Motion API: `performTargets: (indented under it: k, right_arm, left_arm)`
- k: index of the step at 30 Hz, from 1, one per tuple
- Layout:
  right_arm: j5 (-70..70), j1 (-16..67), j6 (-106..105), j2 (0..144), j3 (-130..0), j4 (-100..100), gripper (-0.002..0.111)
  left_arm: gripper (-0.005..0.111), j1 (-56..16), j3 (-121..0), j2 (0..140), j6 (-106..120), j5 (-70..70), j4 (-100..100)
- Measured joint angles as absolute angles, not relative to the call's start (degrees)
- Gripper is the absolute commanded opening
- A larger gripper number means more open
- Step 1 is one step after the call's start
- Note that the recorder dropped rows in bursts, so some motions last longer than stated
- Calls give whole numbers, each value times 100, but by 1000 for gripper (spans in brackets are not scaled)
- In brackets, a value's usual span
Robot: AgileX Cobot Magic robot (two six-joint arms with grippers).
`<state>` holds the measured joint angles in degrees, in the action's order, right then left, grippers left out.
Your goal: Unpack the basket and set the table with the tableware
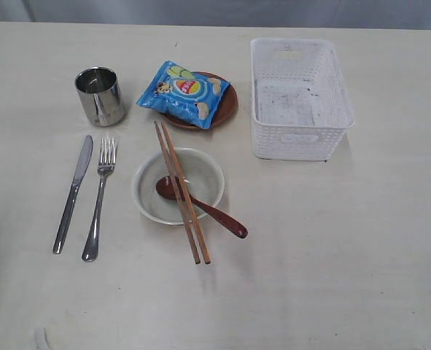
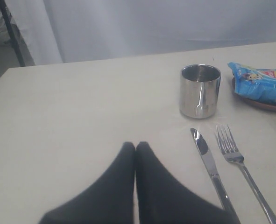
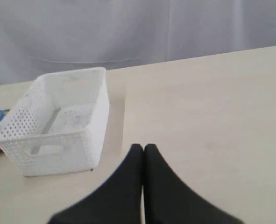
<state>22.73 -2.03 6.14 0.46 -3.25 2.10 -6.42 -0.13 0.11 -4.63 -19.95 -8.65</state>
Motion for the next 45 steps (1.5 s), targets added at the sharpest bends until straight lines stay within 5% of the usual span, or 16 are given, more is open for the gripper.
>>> performTargets:
  k: [45]
  right_arm:
    - [2107, 238, 391, 38, -17, -114, 0]
  left_arm:
    - [0, -642, -13, 11, -463, -1995, -865]
